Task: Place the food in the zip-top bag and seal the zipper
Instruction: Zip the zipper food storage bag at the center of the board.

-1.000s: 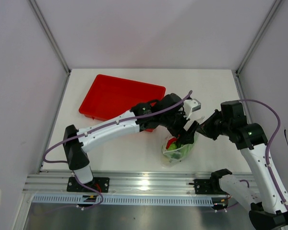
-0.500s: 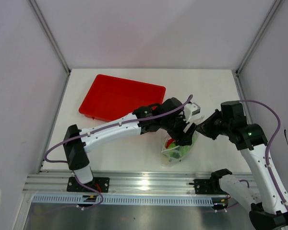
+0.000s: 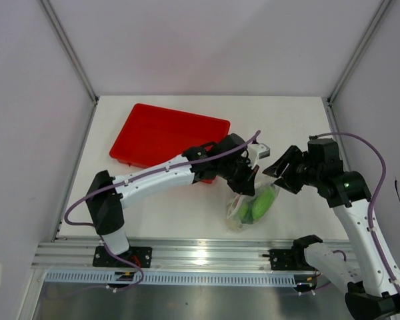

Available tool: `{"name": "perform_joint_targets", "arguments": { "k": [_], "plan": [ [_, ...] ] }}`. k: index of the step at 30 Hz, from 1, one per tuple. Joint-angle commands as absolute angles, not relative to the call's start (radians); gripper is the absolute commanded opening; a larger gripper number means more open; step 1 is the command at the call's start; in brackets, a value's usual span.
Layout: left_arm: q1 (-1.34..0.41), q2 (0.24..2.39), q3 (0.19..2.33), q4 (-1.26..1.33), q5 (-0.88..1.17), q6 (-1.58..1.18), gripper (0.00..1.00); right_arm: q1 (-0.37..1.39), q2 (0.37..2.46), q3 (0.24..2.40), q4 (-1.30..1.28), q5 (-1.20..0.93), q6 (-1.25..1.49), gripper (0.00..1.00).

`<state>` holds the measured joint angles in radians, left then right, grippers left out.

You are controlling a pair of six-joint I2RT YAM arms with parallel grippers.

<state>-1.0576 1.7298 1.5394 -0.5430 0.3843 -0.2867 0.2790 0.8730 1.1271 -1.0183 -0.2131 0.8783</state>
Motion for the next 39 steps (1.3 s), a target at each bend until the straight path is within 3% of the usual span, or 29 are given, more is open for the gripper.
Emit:
{"name": "perform_joint_targets", "arguments": {
  "k": [1,5,11,16,24,30,39],
  "plan": [
    [-1.013,1.655,1.513,-0.509,0.460,-0.261,0.00,0.268,0.884,1.175,-1.021,-0.250,0.707,0.62],
    [-0.945,1.634,1.493,-0.496,0.569,-0.244,0.01,0.261,0.890,1.230,-1.061,-0.232,0.571,0.77],
    [-0.853,1.598,1.448,-0.454,0.794,-0.230,0.01,0.250,0.878,1.227,-0.988,-0.230,0.473,0.74],
    [-0.807,1.611,1.437,-0.451,0.928,-0.230,0.01,0.236,0.868,1.105,-0.732,-0.391,0.426,0.79],
    [-0.785,1.592,1.396,-0.474,0.968,-0.193,0.01,0.201,0.908,0.888,-0.358,-0.532,0.382,0.79],
    [-0.764,1.574,1.356,-0.460,0.982,-0.199,0.00,0.184,0.884,0.824,-0.270,-0.480,0.315,0.79],
    [-0.733,1.582,1.341,-0.437,1.031,-0.206,0.01,0.144,0.865,0.621,0.052,-0.857,0.305,0.72]
  ]
}}
